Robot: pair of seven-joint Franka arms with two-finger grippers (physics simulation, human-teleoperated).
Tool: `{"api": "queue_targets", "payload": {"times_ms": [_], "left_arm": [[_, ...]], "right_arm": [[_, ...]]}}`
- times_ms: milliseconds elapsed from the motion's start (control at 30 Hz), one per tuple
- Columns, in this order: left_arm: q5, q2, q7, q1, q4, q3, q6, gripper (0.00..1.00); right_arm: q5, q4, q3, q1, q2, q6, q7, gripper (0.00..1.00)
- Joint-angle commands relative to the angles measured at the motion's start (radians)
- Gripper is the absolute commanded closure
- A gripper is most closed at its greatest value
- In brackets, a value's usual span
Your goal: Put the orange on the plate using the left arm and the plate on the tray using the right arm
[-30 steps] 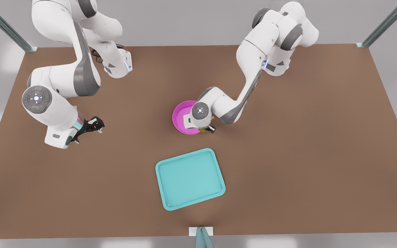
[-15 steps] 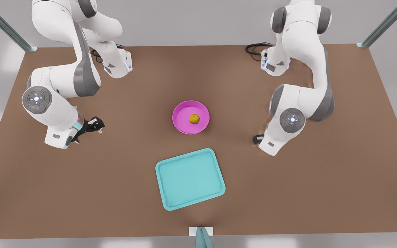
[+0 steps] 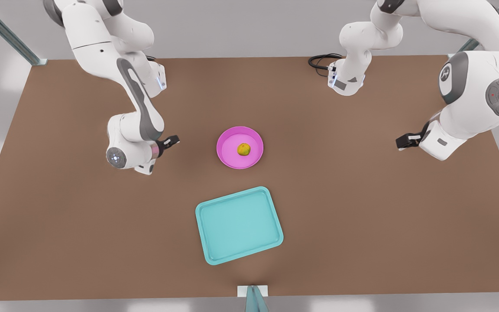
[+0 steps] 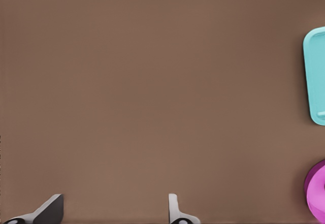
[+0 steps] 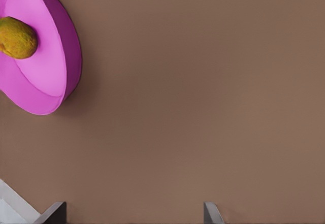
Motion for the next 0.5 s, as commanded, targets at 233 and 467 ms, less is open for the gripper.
{"api": "queue_targets", "payload": {"times_ms": [233,467], "left_arm": [[0.004,-0.001,0.207,0.0,-0.001,0.0,-0.014,0.0],[0.004,-0.001,0.204,0.0,0.0,0.0,-0.008,0.0]], "right_arm": [[0.471,-0.056,0.003,0.307,0.118,0.602,0.017,0.0],[0.472,-0.056,0.005,0.324,0.156,0.591,0.017,0.0]]}}
